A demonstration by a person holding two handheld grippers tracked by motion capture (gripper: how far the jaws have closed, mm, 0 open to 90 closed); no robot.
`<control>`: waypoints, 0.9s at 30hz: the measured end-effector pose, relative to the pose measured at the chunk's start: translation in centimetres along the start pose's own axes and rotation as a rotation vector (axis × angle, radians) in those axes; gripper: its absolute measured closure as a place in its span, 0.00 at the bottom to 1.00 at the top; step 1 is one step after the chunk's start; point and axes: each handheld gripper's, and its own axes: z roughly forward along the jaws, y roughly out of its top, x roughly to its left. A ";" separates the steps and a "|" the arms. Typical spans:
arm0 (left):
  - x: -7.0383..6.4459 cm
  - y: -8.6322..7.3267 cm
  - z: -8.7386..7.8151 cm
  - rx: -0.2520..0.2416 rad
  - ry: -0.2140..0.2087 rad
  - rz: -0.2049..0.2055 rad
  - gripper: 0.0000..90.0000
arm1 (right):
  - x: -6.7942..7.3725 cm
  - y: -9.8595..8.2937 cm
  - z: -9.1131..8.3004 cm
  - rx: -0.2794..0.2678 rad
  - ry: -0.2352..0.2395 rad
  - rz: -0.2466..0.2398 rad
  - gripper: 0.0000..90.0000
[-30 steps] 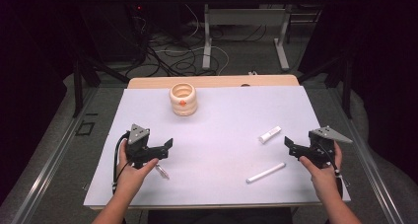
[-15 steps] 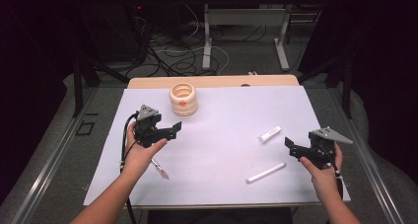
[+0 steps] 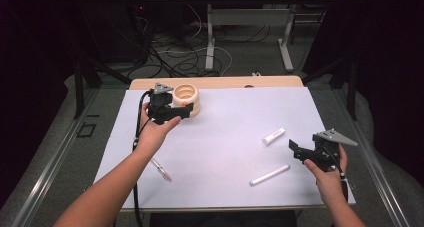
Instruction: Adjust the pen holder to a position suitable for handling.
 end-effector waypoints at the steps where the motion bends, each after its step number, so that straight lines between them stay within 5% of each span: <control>1: 0.0 0.3 0.2 0.004 -0.002 -0.010 0.20 | 0.0 0.0 0.1 -0.005 0.003 0.001 0.09; 9: 0.3 2.6 1.5 0.032 0.001 -0.022 0.26 | 0.0 0.0 0.1 -0.001 0.001 -0.003 0.09; 17: -0.1 4.9 3.5 0.080 0.003 0.023 0.31 | -0.1 0.0 0.1 0.003 0.002 -0.005 0.10; 22: -0.2 5.7 5.3 0.098 0.007 0.061 0.33 | -0.1 -0.1 0.2 0.001 0.002 0.002 0.10; 27: 0.2 5.9 6.3 0.118 0.010 0.044 0.35 | -0.2 -0.1 0.2 -0.001 0.004 -0.002 0.10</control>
